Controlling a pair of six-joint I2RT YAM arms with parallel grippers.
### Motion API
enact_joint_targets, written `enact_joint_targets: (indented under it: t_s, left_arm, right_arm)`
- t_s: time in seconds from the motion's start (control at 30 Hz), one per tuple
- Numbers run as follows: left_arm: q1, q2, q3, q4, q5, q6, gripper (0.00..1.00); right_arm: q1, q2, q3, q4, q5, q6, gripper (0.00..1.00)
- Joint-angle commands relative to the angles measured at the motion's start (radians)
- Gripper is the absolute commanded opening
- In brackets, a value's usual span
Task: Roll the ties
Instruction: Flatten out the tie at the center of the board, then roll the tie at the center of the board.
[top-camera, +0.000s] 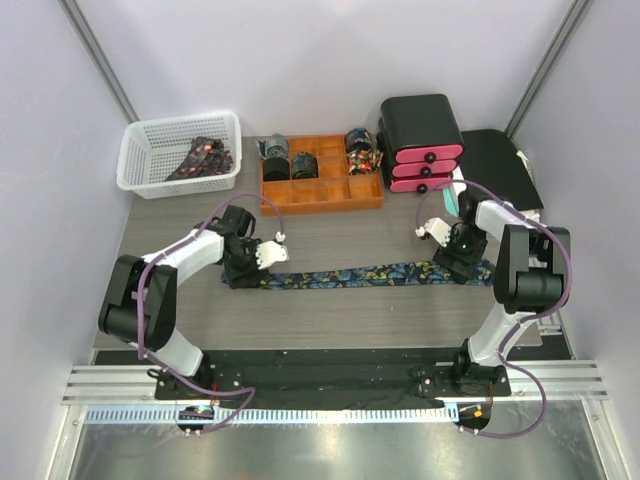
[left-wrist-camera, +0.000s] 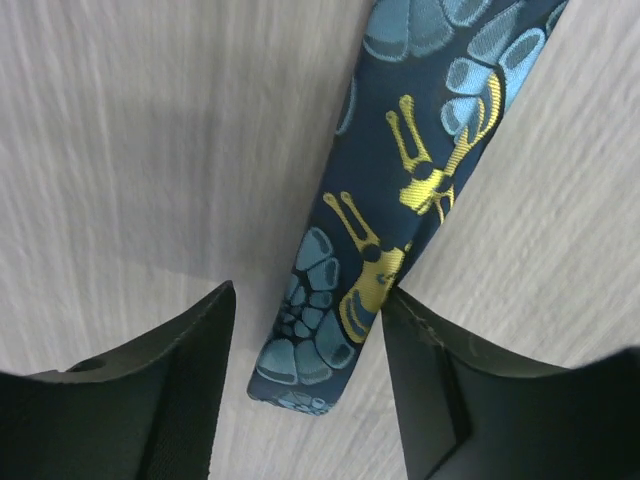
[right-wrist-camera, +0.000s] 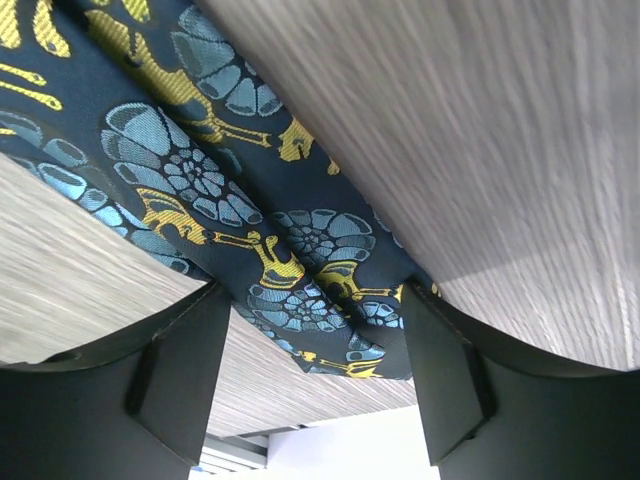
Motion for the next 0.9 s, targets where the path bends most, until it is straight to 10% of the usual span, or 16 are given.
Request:
enact_joint_targets:
  t_s: [0.0,0.23,0.53,0.77,0.87]
  left_arm:
    - [-0.023,0.051,0.02,0.093,-0.013,-0.015,0.58]
    - [-0.024,-0.034,0.012,0.05,-0.007,-0.009,0.77]
    - [0.038,-0.41,0.129,-0.028,0.139,-0.355,1.0]
    - [0.066,-0.53,0.11,0.079,0.344,-0.699,1.0]
    - [0.071,-0.484,0.099,0.092,0.219,-0.836,1.0]
  right_arm:
    - [-0.025,0.045,0.013,0.03,0.015,-0.083,0.71]
    - [-0.027,0.013,0.091,-0.05,-0.002,-0.094,0.93]
    - [-0.011,-0.13,0.399,-0.226,-0.339,0.095,1.0]
    - [0.077,-0.245,0.383,0.075,-0.655,0.505,1.0]
    - [0.143,-0.208,0.381,0.188,-0.818,0.647,1.0]
